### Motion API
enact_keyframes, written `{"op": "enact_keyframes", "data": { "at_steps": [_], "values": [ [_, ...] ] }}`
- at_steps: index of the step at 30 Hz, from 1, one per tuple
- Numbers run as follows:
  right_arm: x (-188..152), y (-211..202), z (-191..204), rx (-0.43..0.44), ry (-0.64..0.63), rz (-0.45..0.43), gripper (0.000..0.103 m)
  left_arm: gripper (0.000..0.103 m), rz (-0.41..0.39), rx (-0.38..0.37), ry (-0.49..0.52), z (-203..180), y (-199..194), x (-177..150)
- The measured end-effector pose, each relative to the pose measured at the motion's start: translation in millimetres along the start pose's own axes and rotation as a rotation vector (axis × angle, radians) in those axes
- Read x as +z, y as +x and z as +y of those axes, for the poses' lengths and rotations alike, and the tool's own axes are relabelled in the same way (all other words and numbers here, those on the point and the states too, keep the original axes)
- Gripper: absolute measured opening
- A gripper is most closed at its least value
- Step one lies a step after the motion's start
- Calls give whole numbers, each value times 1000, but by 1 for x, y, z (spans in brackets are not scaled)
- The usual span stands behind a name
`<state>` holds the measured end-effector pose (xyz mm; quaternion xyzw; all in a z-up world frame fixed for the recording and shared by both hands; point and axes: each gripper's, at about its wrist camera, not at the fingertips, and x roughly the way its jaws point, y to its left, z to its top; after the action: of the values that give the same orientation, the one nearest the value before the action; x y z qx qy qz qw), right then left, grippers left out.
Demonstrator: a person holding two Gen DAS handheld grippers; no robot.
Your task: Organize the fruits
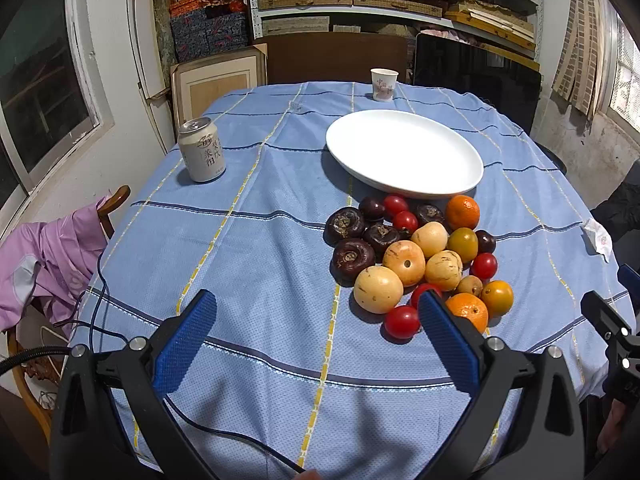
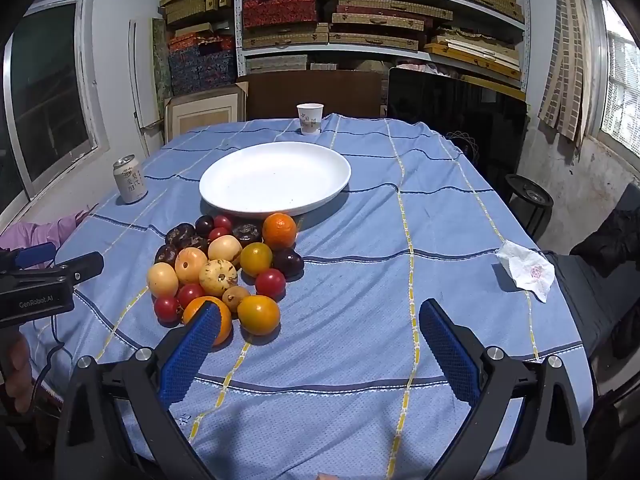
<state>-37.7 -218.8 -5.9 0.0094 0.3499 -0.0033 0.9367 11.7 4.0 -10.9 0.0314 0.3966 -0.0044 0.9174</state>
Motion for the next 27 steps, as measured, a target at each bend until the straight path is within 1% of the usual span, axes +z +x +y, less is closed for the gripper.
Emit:
{"op": "enact_keyframes", "data": {
  "at_steps": [27],
  "values": [
    [-2, -2, 2, 5, -1, 5, 100, 99, 2, 4, -3, 5, -1, -1]
  ]
}}
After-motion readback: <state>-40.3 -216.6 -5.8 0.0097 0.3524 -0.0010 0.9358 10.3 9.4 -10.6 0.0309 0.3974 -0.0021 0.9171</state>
